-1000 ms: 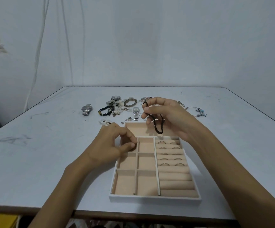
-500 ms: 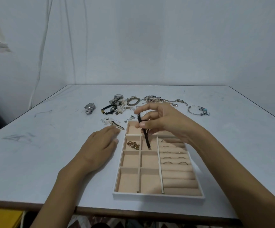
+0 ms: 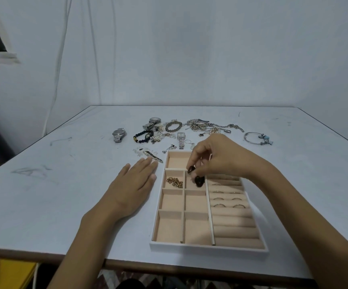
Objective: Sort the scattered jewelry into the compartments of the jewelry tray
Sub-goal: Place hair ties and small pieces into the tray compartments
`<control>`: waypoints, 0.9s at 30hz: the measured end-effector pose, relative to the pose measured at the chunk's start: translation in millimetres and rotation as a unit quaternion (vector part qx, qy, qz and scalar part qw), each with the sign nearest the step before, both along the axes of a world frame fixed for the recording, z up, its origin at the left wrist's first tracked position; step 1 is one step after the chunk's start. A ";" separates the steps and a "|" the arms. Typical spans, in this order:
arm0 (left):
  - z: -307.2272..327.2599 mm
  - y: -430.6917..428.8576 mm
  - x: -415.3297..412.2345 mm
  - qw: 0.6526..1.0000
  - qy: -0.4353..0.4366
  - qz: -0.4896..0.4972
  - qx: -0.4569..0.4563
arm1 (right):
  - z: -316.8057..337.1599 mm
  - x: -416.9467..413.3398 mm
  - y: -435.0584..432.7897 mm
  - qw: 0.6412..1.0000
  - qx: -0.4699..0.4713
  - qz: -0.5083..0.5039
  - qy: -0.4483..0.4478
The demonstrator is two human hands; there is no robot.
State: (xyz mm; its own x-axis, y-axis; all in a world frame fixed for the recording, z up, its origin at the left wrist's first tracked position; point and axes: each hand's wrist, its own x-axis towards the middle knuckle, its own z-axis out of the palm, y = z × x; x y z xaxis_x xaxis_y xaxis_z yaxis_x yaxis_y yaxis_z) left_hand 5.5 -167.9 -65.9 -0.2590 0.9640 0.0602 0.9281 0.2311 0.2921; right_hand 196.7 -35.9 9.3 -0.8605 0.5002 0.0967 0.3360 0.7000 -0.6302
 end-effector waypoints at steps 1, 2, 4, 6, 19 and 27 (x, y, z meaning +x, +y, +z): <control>0.4 -0.3 0.4 1.000 0.001 0.000 0.000 | -1.0 -0.3 -1.4 1.000 -0.002 0.007 -0.014; 0.7 -0.5 0.6 1.000 0.001 0.000 0.000 | -2.4 -0.8 -2.6 0.999 0.001 0.013 -0.030; 1.3 -0.6 1.2 1.000 -0.002 0.000 0.002 | -6.1 -2.7 -4.6 0.998 0.022 0.010 -0.052; 1.1 -0.4 1.3 1.000 -0.001 0.000 0.001 | -8.8 -5.4 -5.9 0.995 0.070 -0.011 -0.064; 3.7 -1.6 3.5 1.000 -0.002 0.005 -0.001 | 13.3 17.2 1.7 0.993 -0.009 0.065 -0.098; 3.9 -1.6 4.1 1.000 0.002 0.003 -0.003 | 1.4 5.4 4.0 0.996 0.050 0.042 -0.064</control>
